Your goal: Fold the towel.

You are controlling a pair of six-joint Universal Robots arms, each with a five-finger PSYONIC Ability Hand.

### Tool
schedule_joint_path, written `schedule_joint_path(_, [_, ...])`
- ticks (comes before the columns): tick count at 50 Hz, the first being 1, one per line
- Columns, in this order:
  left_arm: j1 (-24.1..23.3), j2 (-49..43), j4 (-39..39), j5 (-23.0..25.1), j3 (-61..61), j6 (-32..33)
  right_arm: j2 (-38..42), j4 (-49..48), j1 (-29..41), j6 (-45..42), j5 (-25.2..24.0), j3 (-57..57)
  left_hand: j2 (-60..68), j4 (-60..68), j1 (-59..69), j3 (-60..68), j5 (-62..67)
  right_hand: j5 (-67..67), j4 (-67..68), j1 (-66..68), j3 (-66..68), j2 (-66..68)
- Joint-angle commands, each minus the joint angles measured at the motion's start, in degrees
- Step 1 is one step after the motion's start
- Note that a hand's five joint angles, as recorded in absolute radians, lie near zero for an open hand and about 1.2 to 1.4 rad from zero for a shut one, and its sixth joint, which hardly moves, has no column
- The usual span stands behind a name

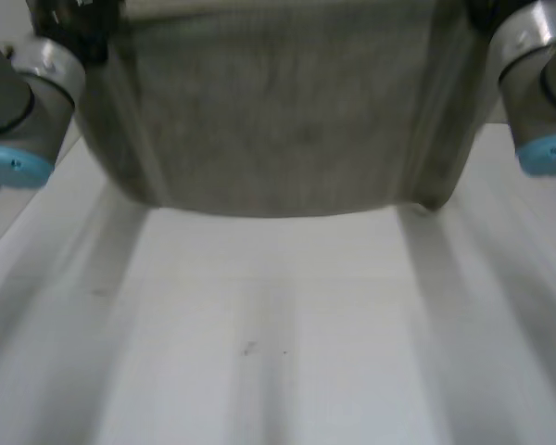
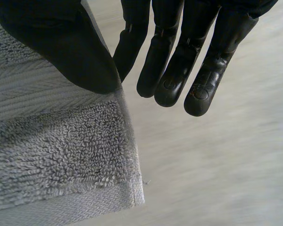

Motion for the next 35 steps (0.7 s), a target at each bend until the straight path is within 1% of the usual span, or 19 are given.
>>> schedule_joint_path(1, [-0.65, 6.80, 15.12, -1.26, -5.13, -8.62, -7.21, -13.38, -0.14, 1.16, 0.24, 9.49, 10.31, 10.26, 12.68, 10.36, 11.06, 13.30, 11.77, 24.55, 11.82, 12.54])
schedule_joint_path(4, [-0.65, 7.24, 13.28, -1.18, -9.17, -9.68, -7.30, -10.90, -0.05, 1.25, -0.12, 11.09, 10.31, 10.26, 12.68, 10.36, 11.06, 13.30, 11.77, 24.55, 11.82, 12.54])
schedule_joint_path(6, [-0.47, 7.32, 11.79, -1.18, -14.24, -9.85, -7.30, -5.48, -0.40, 1.25, -1.51, 15.20, 10.31, 10.26, 12.68, 10.36, 11.06, 13.30, 11.77, 24.55, 11.82, 12.54])
schedule_joint_path(7, [-0.47, 7.32, 11.78, -1.18, -14.27, -9.85, -7.30, -5.45, -0.40, 1.25, -1.52, 15.22, 10.31, 10.26, 12.68, 10.36, 11.06, 13.30, 11.77, 24.55, 11.82, 12.54])
schedule_joint_path(9, [-0.04, 7.32, 11.26, -1.18, -21.00, -10.21, -7.21, -1.87, -0.84, 1.25, -3.80, 20.38, 10.31, 10.26, 12.68, 10.36, 11.06, 13.30, 11.77, 24.55, 11.82, 12.54])
schedule_joint_path(10, [-0.03, 7.32, 11.25, -1.18, -21.04, -10.21, -7.21, -1.85, -0.84, 1.25, -3.81, 20.41, 10.31, 10.26, 12.68, 10.36, 11.06, 13.30, 11.77, 24.55, 11.82, 12.54])
schedule_joint_path(11, [0.49, 7.41, 11.34, -1.00, -25.30, -10.12, -7.21, -0.72, -0.84, 1.25, -4.94, 23.28, 10.31, 10.26, 12.68, 10.36, 11.06, 13.30, 11.77, 24.55, 11.82, 12.54])
schedule_joint_path(12, [0.49, 7.41, 11.34, -1.00, -25.35, -10.12, -7.21, -0.71, -0.84, 1.25, -4.95, 23.31, 10.31, 10.26, 12.68, 10.36, 11.06, 13.30, 11.77, 24.55, 11.82, 12.54])
schedule_joint_path(14, [1.11, 7.50, 12.04, -0.82, -33.48, -9.94, -6.95, 0.17, -1.01, 1.16, -7.05, 30.13, 10.31, 10.26, 12.68, 10.36, 11.06, 13.30, 11.77, 24.55, 11.82, 12.54])
schedule_joint_path(15, [1.11, 7.50, 12.05, -0.82, -33.52, -9.94, -6.94, 0.17, -1.01, 1.16, -7.06, 30.16, 10.31, 10.26, 12.68, 10.36, 11.06, 13.30, 11.77, 24.55, 11.82, 12.54])
schedule_joint_path(17, [1.11, 7.06, 13.62, -0.48, -40.34, -9.94, -6.25, -0.26, -1.36, 0.99, -9.42, 36.11, 10.31, 10.26, 12.68, 10.36, 11.06, 13.30, 11.77, 24.55, 11.82, 12.54])
schedule_joint_path(20, [1.11, 6.80, 14.68, 0.05, -43.19, -9.77, -5.19, -0.18, -1.54, 0.90, -10.14, 38.34, 10.31, 10.26, 12.68, 10.36, 11.06, 13.30, 11.77, 24.55, 11.82, 12.54])
schedule_joint_path(22, [1.11, 6.53, 16.08, 0.84, -48.17, -9.59, -3.35, 0.26, -1.54, 0.64, -10.05, 41.05, 10.31, 10.26, 12.68, 10.36, 11.06, 13.30, 11.77, 24.55, 11.82, 12.54])
schedule_joint_path(28, [1.37, 7.76, 15.03, 0.76, -53.91, -9.33, -3.78, 0.79, -1.54, 0.55, -9.52, 44.14, 10.31, 10.26, 12.68, 10.36, 11.06, 13.30, 11.77, 24.55, 11.82, 12.54])
schedule_joint_path(30, [2.25, 10.64, 10.75, 0.67, -58.02, -7.93, -6.23, 4.63, -1.72, 0.11, -9.43, 45.89, 10.31, 10.26, 12.68, 10.36, 11.06, 13.30, 11.77, 24.55, 11.82, 12.54])
schedule_joint_path(31, [2.25, 10.66, 10.73, 0.67, -58.04, -7.92, -6.24, 4.65, -1.72, 0.11, -9.43, 45.90, 10.31, 10.26, 12.68, 10.36, 11.06, 13.30, 11.77, 24.55, 11.82, 12.54])
schedule_joint_path(33, [3.30, 15.39, 0.77, 0.58, -60.84, -1.63, -10.26, 13.83, -1.98, -1.46, -9.35, 46.51, 10.31, 10.26, 12.68, 10.36, 11.06, 13.30, 11.77, 24.55, 11.82, 12.54])
schedule_joint_path(34, [3.31, 15.41, 0.71, 0.58, -60.85, -1.59, -10.28, 13.88, -1.98, -1.47, -9.35, 46.51, 10.31, 10.26, 12.68, 10.36, 11.06, 13.30, 11.77, 24.55, 11.82, 12.54])
schedule_joint_path(35, [4.18, 17.50, -5.64, 0.58, -61.72, 2.50, -12.46, 21.80, -3.02, -3.13, -9.26, 46.60, 10.31, 10.26, 12.68, 10.36, 11.06, 13.30, 11.77, 24.55, 11.82, 12.54])
